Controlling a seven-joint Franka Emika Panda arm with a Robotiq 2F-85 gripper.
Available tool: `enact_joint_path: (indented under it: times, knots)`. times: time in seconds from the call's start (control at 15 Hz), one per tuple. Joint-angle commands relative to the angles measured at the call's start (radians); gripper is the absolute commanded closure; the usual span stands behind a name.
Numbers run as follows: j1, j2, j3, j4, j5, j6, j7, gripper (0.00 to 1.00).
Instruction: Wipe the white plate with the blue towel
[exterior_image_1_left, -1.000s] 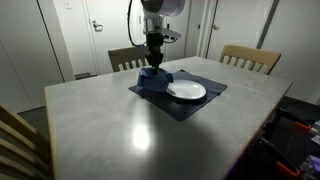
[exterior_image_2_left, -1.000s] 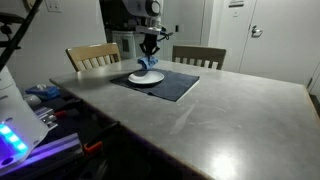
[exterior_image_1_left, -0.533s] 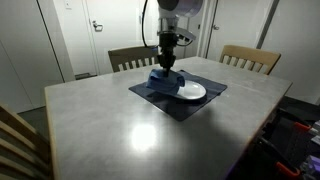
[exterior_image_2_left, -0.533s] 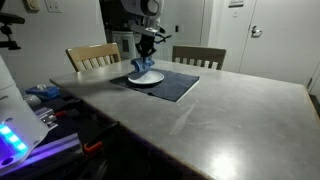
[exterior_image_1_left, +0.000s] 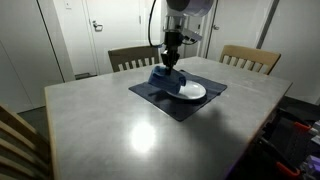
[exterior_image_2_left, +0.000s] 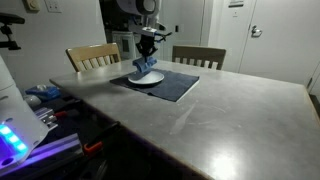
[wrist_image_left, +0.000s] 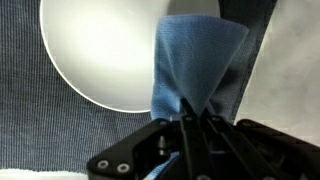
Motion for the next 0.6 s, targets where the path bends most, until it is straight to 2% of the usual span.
enact_joint_path:
  times: [0.0, 0.13, 0.53]
  knots:
    - [-0.025, -0.004, 0.028, -0.026, 0.027, 0.065, -0.076, 0.98]
    - [-0.031, -0.007, 0.030, -0.035, 0.030, 0.076, -0.088, 0.98]
    - [-0.065, 0.000, 0.037, -0.039, 0.078, -0.003, -0.132, 0.98]
